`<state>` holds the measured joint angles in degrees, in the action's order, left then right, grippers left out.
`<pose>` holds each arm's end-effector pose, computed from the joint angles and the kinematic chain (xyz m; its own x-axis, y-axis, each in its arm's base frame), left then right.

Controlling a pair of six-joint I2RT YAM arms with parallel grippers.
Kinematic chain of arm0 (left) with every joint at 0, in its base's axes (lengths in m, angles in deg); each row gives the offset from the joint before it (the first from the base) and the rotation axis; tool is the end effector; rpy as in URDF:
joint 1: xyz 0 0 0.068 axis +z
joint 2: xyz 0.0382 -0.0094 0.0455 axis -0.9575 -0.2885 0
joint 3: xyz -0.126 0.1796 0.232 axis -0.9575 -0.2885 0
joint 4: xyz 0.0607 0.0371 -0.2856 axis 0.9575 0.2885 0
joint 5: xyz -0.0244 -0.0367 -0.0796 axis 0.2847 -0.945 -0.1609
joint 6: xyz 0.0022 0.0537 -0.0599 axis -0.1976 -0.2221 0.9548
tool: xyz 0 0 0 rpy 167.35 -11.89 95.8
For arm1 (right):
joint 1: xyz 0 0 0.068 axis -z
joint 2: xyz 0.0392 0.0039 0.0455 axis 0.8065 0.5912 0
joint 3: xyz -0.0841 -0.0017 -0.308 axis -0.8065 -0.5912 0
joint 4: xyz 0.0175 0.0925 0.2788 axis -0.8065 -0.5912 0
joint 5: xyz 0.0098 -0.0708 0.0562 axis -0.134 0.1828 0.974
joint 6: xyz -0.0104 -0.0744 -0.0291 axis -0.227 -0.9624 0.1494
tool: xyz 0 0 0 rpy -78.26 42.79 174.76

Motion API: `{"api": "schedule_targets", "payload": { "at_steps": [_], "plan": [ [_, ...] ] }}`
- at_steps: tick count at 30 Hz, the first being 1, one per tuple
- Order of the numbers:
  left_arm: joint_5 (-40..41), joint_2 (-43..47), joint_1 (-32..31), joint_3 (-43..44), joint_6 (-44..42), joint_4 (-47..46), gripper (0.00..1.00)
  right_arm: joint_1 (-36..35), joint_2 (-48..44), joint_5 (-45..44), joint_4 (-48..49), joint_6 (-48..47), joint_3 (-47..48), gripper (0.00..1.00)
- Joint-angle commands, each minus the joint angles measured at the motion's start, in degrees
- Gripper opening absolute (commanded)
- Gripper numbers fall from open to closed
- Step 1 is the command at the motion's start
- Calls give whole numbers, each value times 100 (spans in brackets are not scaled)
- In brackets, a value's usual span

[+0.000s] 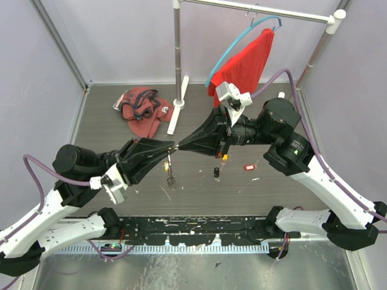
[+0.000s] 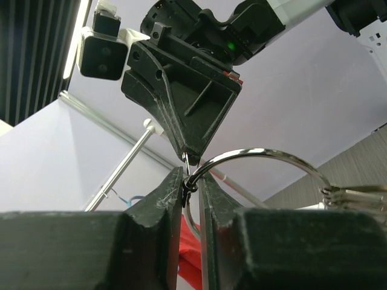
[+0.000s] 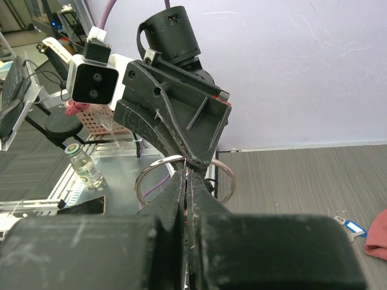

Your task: Put the keys on the keyring

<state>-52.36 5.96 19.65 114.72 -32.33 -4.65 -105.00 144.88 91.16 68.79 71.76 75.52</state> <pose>0.0604 -0.1536 0.5096 0.8514 -0.2376 -0.4677 0.5199 0.2633 0.8126 0.1157 0.2189 0.5788 -0.1284 0.1498 -0.9803 -0.9889 -0.0936 0.1153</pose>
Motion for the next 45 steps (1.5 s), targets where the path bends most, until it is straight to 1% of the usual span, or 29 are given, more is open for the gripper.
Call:
{"api": "schedule_targets", "payload": {
  "at_steps": [1,3,7,8,13,15,17,18,19,21,23,24,25,27,30,31,37,45],
  "plan": [
    [47,17,-20,220,-114,-42,19,18,-53,94,352,79,56,1],
    [43,4,-18,229,-114,-42,12,18,-59,94,342,77,48,1],
    [34,19,-16,240,-125,-41,1,18,-64,77,345,66,38,1],
    [35,19,-17,240,-125,-42,0,18,-67,76,346,68,37,1],
    [33,49,-18,251,-119,-19,0,18,-61,7,300,53,40,2],
    [51,56,-20,316,-110,113,0,20,-59,-51,250,19,38,6],
    [-39,68,-20,385,-222,310,0,18,-55,-76,233,1,42,14],
    [-110,73,-14,403,-267,393,0,18,-59,-100,230,-5,34,15],
    [-148,73,-18,414,-254,436,0,18,-65,-115,226,-16,29,14],
    [-173,66,-18,435,-225,473,0,18,-56,-147,230,-29,35,2],
    [-155,57,-16,451,-224,514,0,18,-46,-123,229,-32,40,1],
    [-157,56,-14,459,-220,513,1,18,-41,-118,229,-41,38,1],
    [-151,48,-15,459,-213,512,5,19,-39,-111,230,-45,42,1],
    [-151,32,-19,447,-211,488,16,18,-34,-89,227,-51,29,1],
    [-145,20,-14,413,-206,432,26,18,-33,-74,227,-55,29,1],
    [-142,20,-20,401,-203,413,27,20,-37,-73,231,-52,22,1],
    [-120,7,-21,406,-193,366,29,18,-24,-34,230,-46,3,1],
    [-123,-48,-16,426,-202,337,23,18,-14,15,288,10,-26,1]
  ]
}}
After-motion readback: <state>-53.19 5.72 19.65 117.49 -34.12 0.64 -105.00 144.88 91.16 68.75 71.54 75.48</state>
